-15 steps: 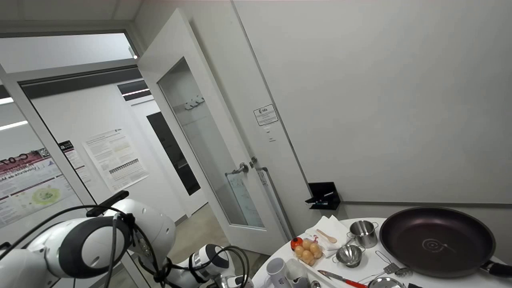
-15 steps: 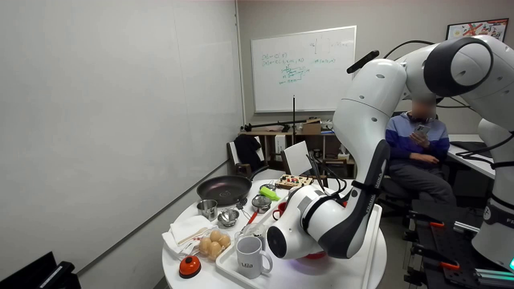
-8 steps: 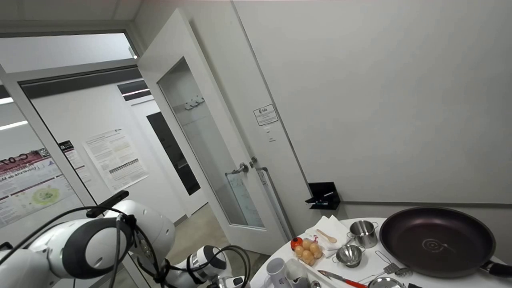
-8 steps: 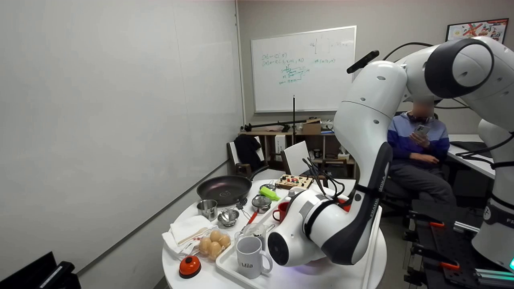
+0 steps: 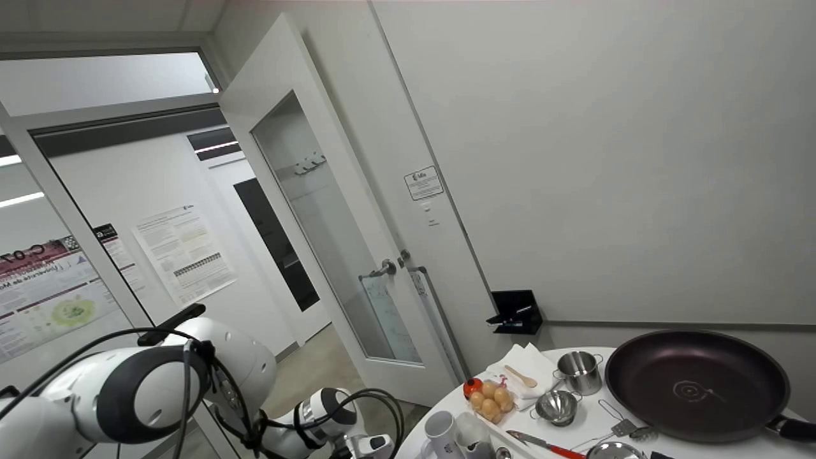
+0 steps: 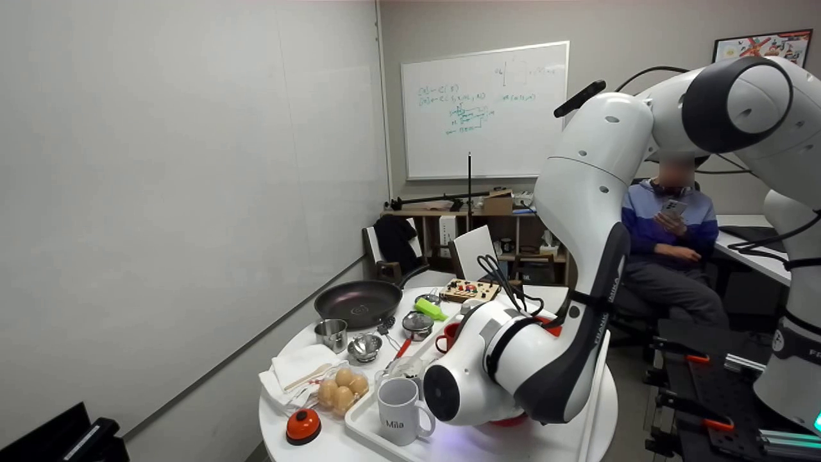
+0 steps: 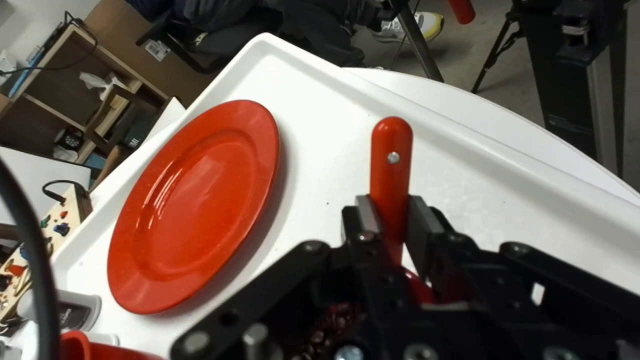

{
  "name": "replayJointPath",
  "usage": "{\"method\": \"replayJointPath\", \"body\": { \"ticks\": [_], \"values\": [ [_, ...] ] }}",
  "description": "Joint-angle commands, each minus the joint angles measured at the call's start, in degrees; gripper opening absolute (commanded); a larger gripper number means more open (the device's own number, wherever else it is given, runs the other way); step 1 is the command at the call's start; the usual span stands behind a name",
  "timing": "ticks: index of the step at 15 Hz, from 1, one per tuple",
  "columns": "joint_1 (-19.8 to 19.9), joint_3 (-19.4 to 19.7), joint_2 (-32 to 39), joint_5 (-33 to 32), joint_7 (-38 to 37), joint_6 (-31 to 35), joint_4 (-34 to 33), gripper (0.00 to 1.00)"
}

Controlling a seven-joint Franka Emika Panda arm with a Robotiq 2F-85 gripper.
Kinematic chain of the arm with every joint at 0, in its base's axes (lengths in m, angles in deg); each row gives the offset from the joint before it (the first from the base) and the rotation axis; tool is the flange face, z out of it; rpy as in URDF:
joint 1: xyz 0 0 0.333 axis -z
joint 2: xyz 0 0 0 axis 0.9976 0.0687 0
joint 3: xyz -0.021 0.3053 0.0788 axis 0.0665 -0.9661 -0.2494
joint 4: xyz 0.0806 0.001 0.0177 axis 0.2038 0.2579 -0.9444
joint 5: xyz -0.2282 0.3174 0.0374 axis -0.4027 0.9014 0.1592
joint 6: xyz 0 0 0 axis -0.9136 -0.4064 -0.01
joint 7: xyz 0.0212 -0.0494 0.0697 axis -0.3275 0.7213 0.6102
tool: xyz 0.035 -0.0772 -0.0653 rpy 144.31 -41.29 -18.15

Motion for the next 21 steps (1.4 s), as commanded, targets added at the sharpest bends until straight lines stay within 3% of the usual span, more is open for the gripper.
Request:
{"method": "replayJointPath", "body": {
  "ticks": [1,7,13,21],
  "values": [
    [1.67,-0.61,-1.56,1.27,2.9,2.82,0.66,0.05],
    [5.76,-0.13,-4.58,4.37,5.57,8.09,2.42,0.05],
    [11.05,0.93,-9.71,11.35,9.59,16.11,6.61,0.05],
    [11.73,2.2,-14.07,13.98,9.88,19.32,12.64,0.05]
  ]
}}
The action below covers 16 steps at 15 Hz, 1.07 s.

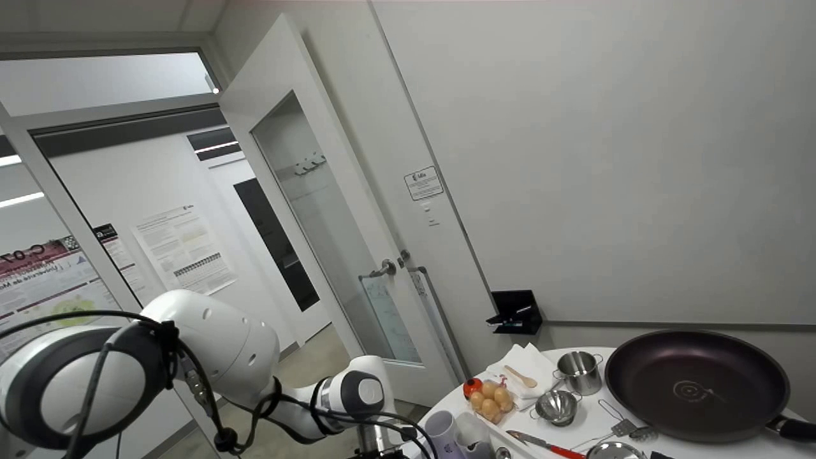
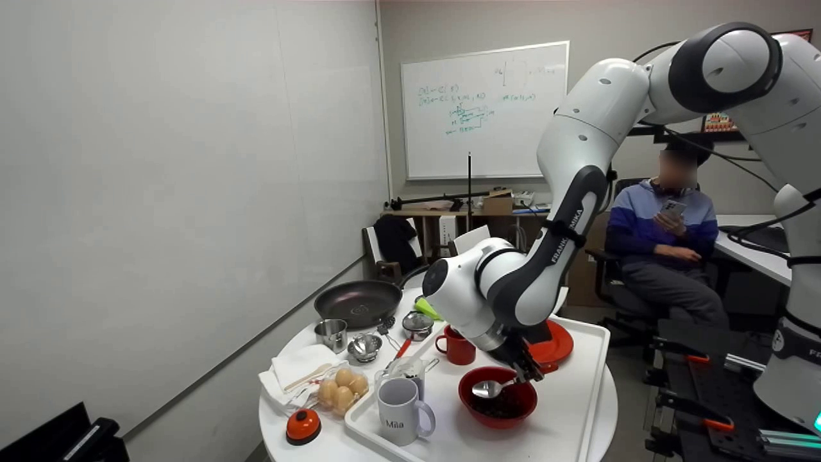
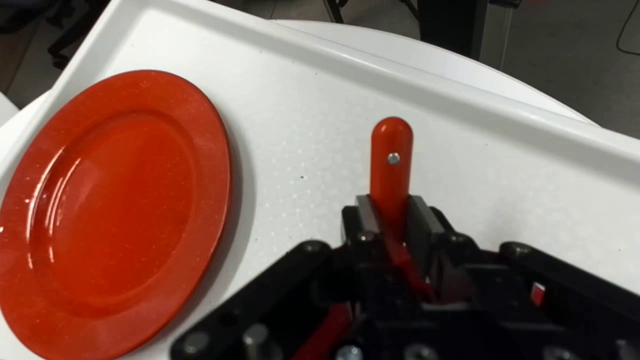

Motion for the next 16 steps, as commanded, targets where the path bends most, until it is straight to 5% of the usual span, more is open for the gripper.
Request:
{"method": "replayJointPath", "body": {
  "ticks": [1,10,16],
  "values": [
    [0.25,0.33,-3.75,1.87,2.14,2.61,5.4,0.05],
    [3.45,-0.99,-8.57,8.67,10.64,9.79,12.07,0.05],
    [4.43,-0.09,-14.14,10.93,9.03,14.44,16.46,0.05]
  ]
}}
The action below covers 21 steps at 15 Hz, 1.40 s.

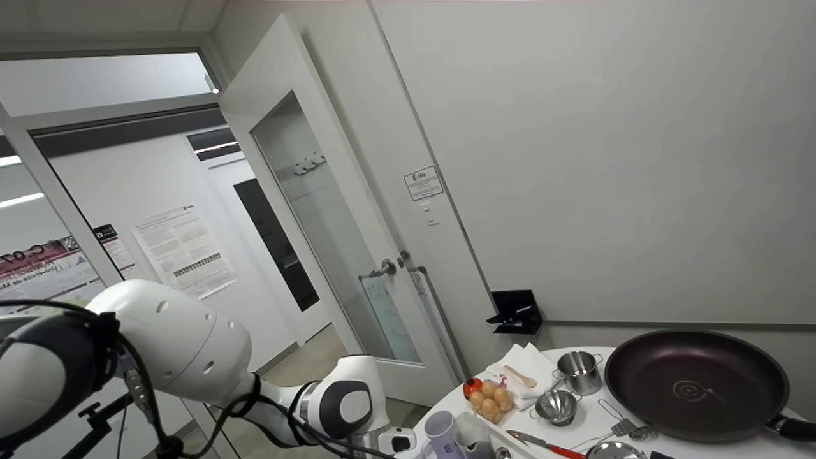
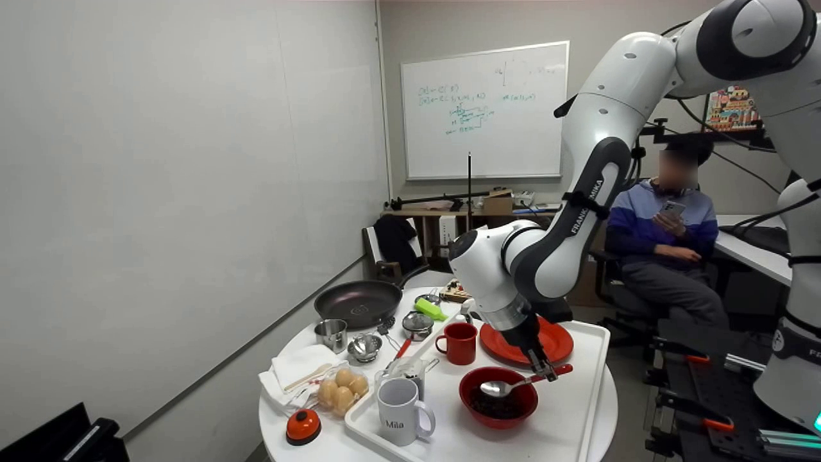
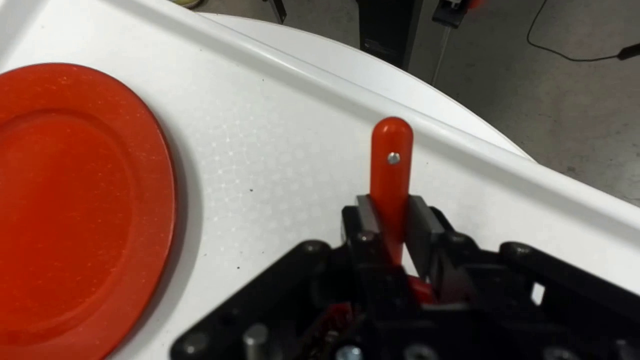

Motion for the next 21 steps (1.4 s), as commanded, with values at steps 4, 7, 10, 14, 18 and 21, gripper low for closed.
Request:
{"method": "replayJointPath", "body": {
  "ticks": [4,7,10,14,18,21],
  "values": [
    [2.5,0.16,-9.97,6.26,0.37,9.05,9.52,0.05],
    [3.71,0.93,-13.83,8.7,-0.51,13.38,13.45,0.05],
    [4.49,2.67,-16.58,9.17,-2.91,16.29,16.4,0.05],
    [4.83,5.45,-17.46,7.32,-9.07,18.34,18.29,0.05],
    [4.22,6.99,-15.36,6.64,-15.9,20.92,18.19,0.05],
    [3.81,7.58,-13.06,6.49,-19.61,22.71,17.85,0.05]
  ]
}}
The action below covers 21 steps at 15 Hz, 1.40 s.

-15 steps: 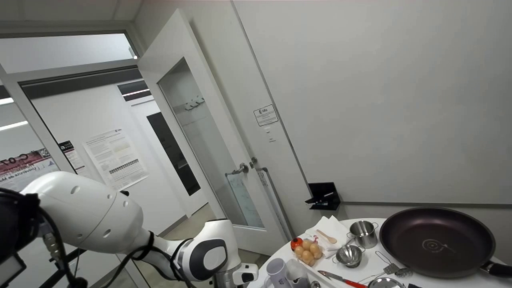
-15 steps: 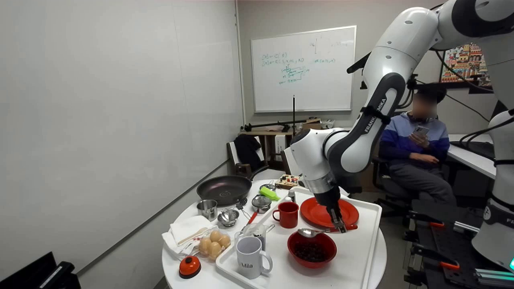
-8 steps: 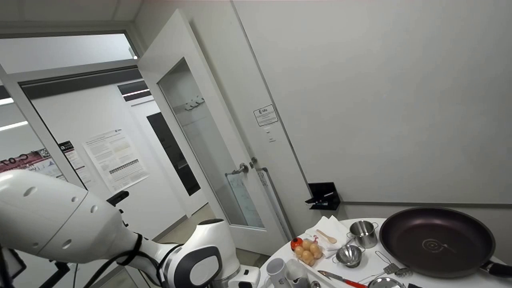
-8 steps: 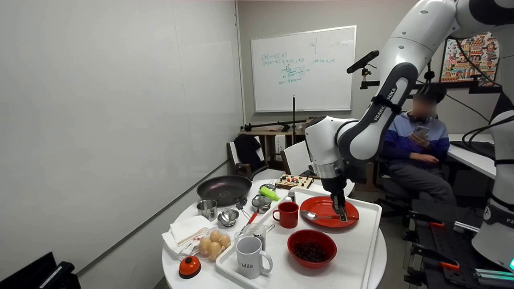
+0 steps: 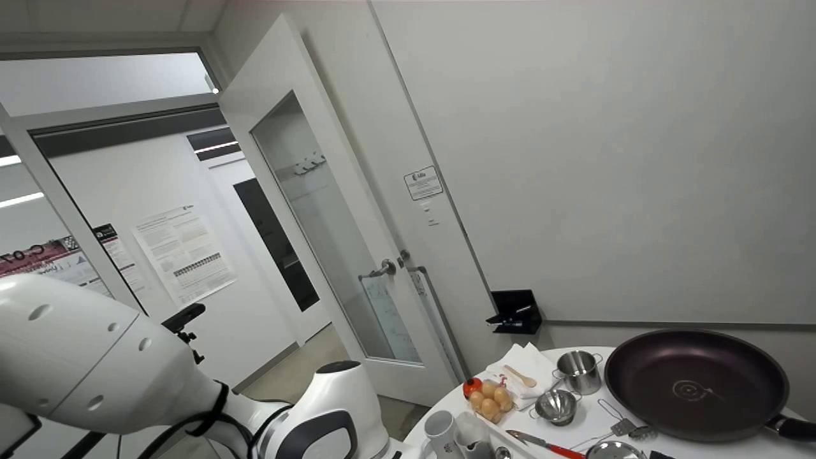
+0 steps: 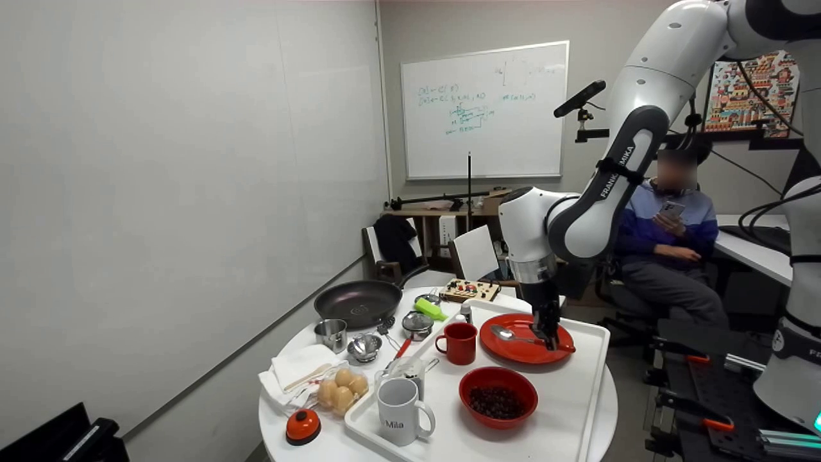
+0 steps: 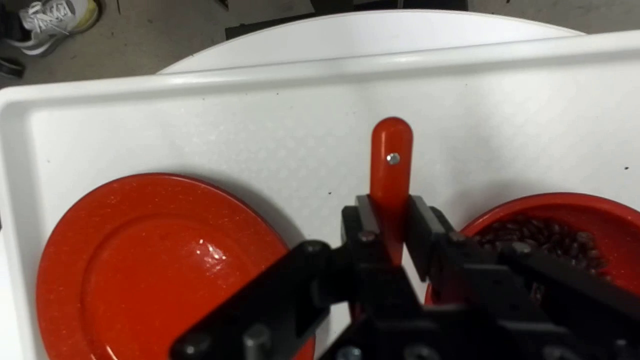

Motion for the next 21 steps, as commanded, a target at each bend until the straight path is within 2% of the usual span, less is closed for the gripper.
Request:
{"method": "replayJointPath", "body": {
  "ticks": [1,5,12,21],
  "values": [
    [-1.2,1.35,2.62,-1.16,-5.86,3.32,0.11,0.05],
    [-1.49,2.53,6.5,-0.41,-7.04,6.92,-0.2,0.05],
    [0.13,2.82,12.66,3.93,-1.06,17.84,-0.11,0.05],
    [0.06,2.04,18.57,7.57,3.38,20.58,-1.83,0.05]
  ]
}}
